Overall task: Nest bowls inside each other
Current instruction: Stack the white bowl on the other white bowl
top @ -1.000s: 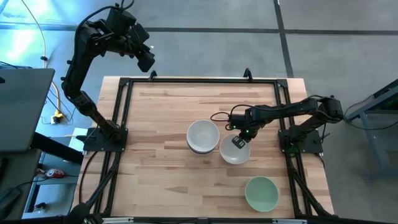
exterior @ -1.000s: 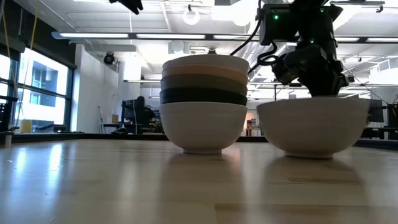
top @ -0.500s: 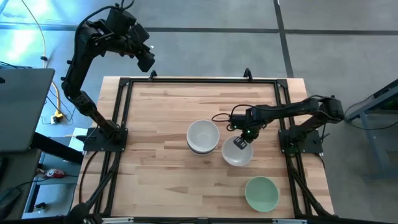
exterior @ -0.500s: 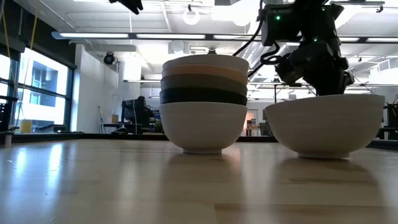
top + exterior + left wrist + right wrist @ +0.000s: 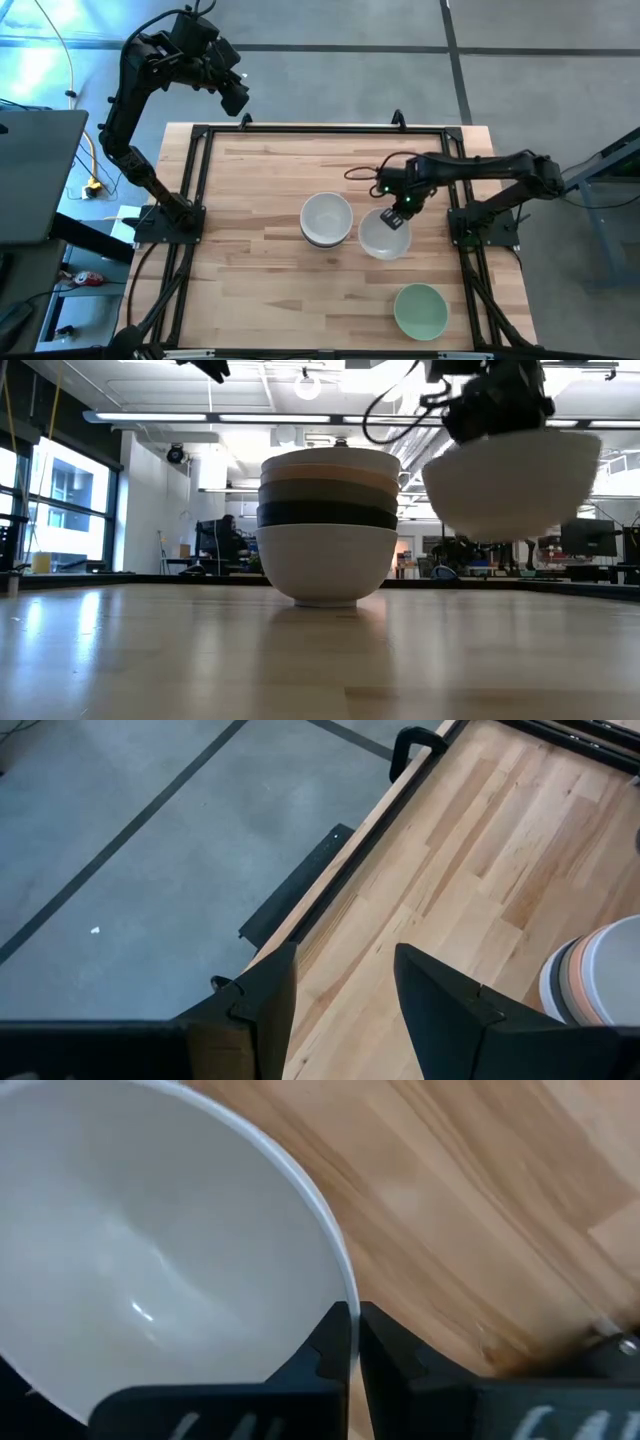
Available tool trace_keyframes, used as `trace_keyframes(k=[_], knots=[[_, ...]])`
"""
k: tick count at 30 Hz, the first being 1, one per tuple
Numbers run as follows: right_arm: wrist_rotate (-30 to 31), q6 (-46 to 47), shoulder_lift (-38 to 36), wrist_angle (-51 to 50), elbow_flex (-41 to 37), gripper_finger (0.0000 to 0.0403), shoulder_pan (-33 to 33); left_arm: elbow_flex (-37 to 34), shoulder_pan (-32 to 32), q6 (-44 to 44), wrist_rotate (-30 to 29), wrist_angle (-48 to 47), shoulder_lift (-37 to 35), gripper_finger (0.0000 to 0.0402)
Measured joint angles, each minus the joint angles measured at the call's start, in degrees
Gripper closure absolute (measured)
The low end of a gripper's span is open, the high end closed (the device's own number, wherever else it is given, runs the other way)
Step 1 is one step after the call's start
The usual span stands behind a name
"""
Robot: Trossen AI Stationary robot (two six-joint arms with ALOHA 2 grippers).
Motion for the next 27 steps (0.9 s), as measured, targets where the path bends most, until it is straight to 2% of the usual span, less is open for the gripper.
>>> trace_keyframes(k=[12, 20, 27], knots=[[0.2, -1.4, -0.2, -17.2, 19.6, 0.0403, -5.1, 0.0, 0.0, 0.6, 0.2, 0.0, 0.0, 0.0245], [-1.4, 0.2, 0.8, -18.0, 29.0, 0.0403, -7.6, 0.0, 0.0, 0.7, 0.2, 0.0, 0.0, 0.0245], [-3.4, -1.9, 7.6, -18.1, 34.7, 0.0403, -7.5, 0.0, 0.0, 1.0, 0.2, -0.2, 0.0, 0.0245]])
